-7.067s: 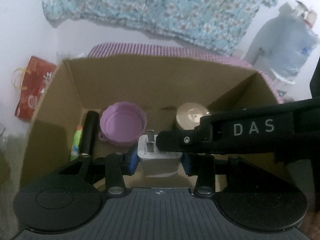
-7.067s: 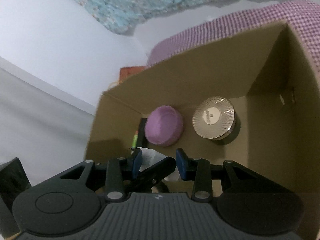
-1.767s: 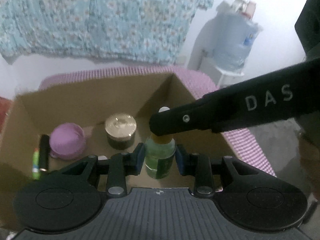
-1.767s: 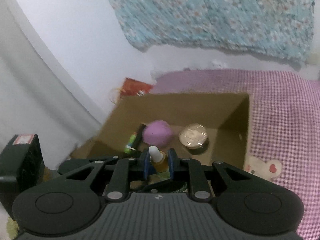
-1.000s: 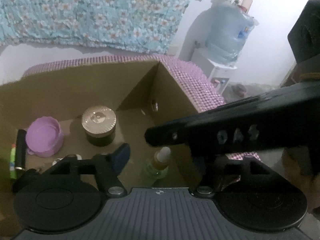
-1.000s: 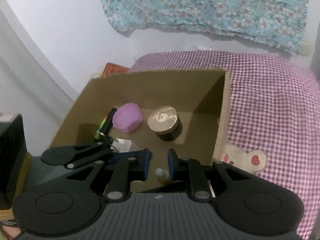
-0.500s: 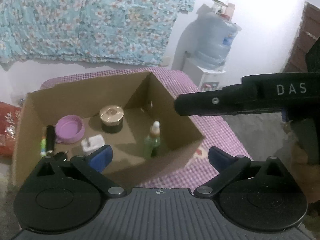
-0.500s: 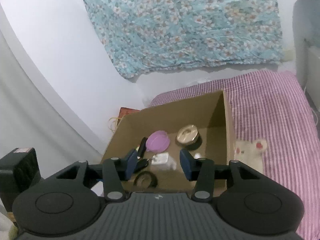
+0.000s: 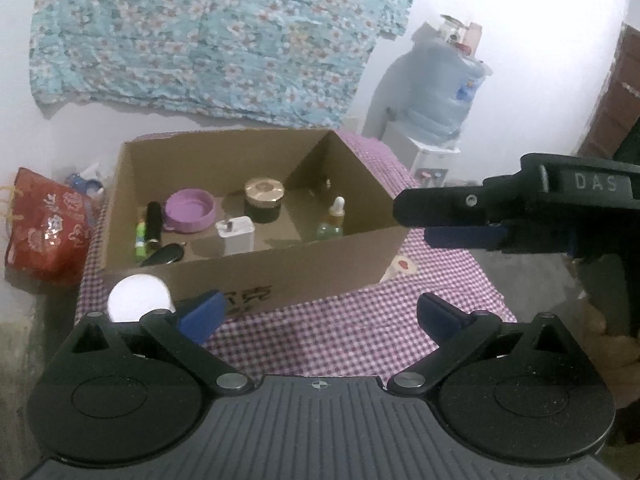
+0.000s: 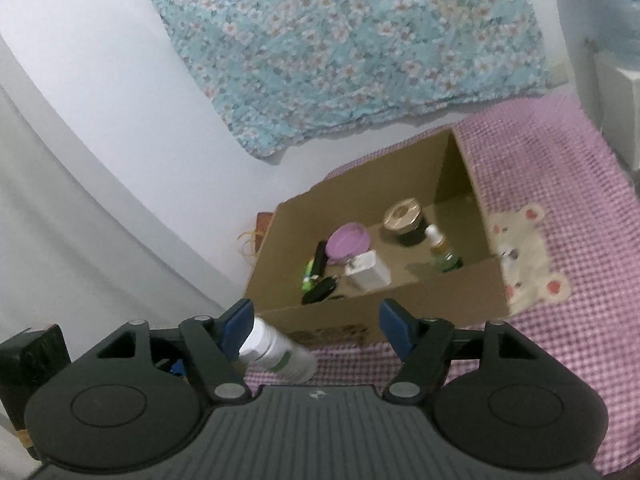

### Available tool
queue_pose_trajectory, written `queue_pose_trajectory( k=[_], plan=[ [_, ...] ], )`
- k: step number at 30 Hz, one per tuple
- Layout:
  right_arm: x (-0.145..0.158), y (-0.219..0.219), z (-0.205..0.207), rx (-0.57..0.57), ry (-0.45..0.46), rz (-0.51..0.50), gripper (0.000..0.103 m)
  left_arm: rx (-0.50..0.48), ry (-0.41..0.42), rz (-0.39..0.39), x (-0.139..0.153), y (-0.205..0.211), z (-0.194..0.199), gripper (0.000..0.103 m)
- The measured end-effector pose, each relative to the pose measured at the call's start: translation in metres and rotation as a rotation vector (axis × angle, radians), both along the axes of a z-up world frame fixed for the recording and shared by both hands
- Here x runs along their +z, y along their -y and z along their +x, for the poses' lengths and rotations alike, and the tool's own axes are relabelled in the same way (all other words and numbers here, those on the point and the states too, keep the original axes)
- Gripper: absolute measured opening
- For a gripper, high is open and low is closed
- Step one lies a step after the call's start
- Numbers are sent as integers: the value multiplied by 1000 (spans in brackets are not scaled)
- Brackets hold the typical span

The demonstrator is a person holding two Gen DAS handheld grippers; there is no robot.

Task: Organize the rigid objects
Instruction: 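Withdraw the right gripper up out of the box, then lower the right gripper onto the white supplement jar and grasp it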

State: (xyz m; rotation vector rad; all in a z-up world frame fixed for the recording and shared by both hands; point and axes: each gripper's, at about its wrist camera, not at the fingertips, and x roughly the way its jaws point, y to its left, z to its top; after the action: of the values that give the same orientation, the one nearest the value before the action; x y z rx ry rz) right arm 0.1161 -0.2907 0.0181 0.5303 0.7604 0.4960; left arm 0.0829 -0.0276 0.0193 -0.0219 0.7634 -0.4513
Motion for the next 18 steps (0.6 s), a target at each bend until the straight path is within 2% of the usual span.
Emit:
queue_pose_trajectory(
  k=[18],
  plan=[
    [-3,-59,-4,88,-62,-43,72,93,9,-22,-8,-51,-12,103]
  ],
)
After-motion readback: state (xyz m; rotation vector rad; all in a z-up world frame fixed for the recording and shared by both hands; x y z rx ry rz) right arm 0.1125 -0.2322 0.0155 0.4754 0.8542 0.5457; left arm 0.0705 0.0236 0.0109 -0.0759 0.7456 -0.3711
